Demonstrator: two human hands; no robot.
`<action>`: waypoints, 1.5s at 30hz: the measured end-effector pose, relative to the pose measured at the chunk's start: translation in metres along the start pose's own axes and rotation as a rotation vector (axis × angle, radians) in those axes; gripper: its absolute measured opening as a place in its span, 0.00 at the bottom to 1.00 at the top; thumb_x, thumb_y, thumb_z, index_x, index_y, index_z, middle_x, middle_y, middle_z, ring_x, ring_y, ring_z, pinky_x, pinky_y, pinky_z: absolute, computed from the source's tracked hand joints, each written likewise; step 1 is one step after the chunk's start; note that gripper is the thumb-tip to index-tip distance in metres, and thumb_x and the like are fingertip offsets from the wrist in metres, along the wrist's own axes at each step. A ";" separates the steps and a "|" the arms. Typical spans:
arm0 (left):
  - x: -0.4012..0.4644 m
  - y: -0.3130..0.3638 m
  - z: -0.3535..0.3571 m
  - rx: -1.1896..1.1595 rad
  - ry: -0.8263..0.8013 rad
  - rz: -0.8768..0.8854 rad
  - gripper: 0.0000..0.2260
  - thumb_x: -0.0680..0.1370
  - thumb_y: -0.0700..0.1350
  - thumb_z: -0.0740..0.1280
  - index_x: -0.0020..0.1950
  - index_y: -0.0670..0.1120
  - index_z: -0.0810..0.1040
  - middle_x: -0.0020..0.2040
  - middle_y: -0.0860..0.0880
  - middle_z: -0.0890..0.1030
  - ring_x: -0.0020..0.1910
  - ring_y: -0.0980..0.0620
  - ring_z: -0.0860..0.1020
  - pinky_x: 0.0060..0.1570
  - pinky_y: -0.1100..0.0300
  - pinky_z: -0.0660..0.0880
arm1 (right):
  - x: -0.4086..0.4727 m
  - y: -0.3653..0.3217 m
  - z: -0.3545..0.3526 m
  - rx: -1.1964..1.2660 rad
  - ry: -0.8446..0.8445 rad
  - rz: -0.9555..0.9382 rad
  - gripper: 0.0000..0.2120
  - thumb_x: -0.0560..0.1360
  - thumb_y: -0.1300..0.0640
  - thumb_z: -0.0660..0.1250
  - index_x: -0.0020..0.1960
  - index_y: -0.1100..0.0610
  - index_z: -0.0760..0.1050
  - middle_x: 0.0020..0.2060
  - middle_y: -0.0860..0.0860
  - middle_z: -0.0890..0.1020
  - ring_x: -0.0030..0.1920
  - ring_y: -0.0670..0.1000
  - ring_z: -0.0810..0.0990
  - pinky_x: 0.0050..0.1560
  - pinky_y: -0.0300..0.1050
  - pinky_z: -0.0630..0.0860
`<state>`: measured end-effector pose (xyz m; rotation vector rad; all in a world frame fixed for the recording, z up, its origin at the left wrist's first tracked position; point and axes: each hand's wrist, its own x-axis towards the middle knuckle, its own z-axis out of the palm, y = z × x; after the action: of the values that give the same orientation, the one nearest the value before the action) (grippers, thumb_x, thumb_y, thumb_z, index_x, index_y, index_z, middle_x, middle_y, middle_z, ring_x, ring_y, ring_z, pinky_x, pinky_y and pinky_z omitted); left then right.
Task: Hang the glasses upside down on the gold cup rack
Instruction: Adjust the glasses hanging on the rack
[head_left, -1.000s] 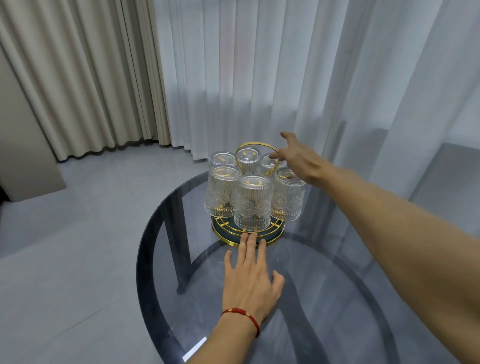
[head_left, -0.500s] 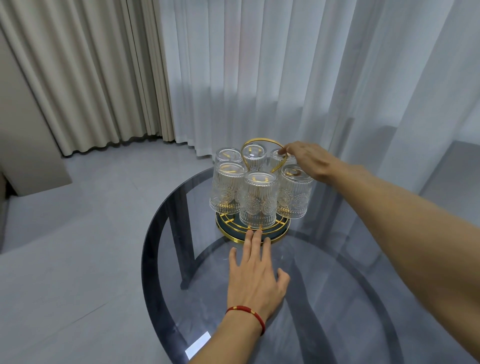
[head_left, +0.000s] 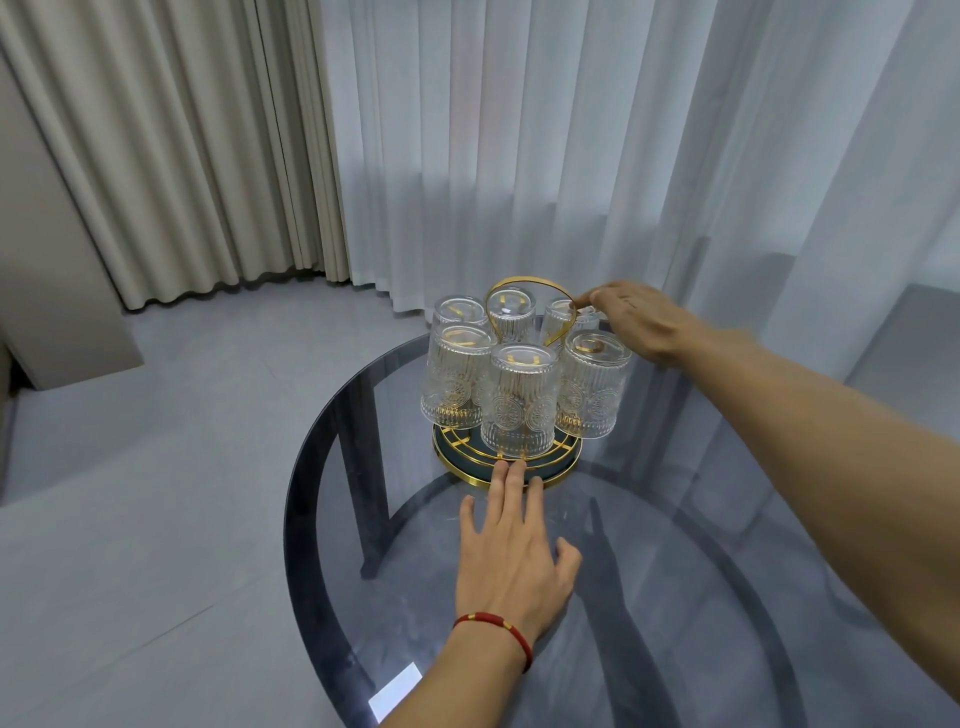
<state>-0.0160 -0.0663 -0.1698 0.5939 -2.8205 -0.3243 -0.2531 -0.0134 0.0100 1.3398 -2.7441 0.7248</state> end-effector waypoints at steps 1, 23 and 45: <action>0.000 0.000 0.000 0.001 -0.001 0.000 0.32 0.78 0.58 0.50 0.81 0.48 0.53 0.83 0.47 0.47 0.81 0.48 0.40 0.77 0.39 0.49 | 0.000 0.001 0.000 0.001 0.004 -0.003 0.27 0.84 0.46 0.45 0.68 0.49 0.79 0.72 0.56 0.74 0.71 0.56 0.70 0.72 0.61 0.68; 0.001 -0.005 0.000 -0.094 0.051 0.017 0.30 0.77 0.57 0.55 0.79 0.54 0.59 0.83 0.50 0.52 0.81 0.51 0.42 0.77 0.40 0.49 | 0.039 -0.075 0.015 0.468 -0.082 0.039 0.32 0.83 0.36 0.47 0.68 0.57 0.77 0.54 0.56 0.87 0.60 0.55 0.81 0.63 0.54 0.66; 0.003 -0.004 0.001 -0.114 0.043 0.011 0.32 0.77 0.57 0.54 0.80 0.50 0.56 0.83 0.49 0.48 0.81 0.50 0.40 0.77 0.39 0.44 | 0.075 -0.075 0.012 0.234 -0.218 0.188 0.48 0.77 0.26 0.37 0.62 0.56 0.83 0.75 0.58 0.71 0.77 0.59 0.64 0.76 0.66 0.50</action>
<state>-0.0171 -0.0709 -0.1714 0.5541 -2.7413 -0.4616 -0.2422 -0.1142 0.0447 1.2776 -3.0718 0.9951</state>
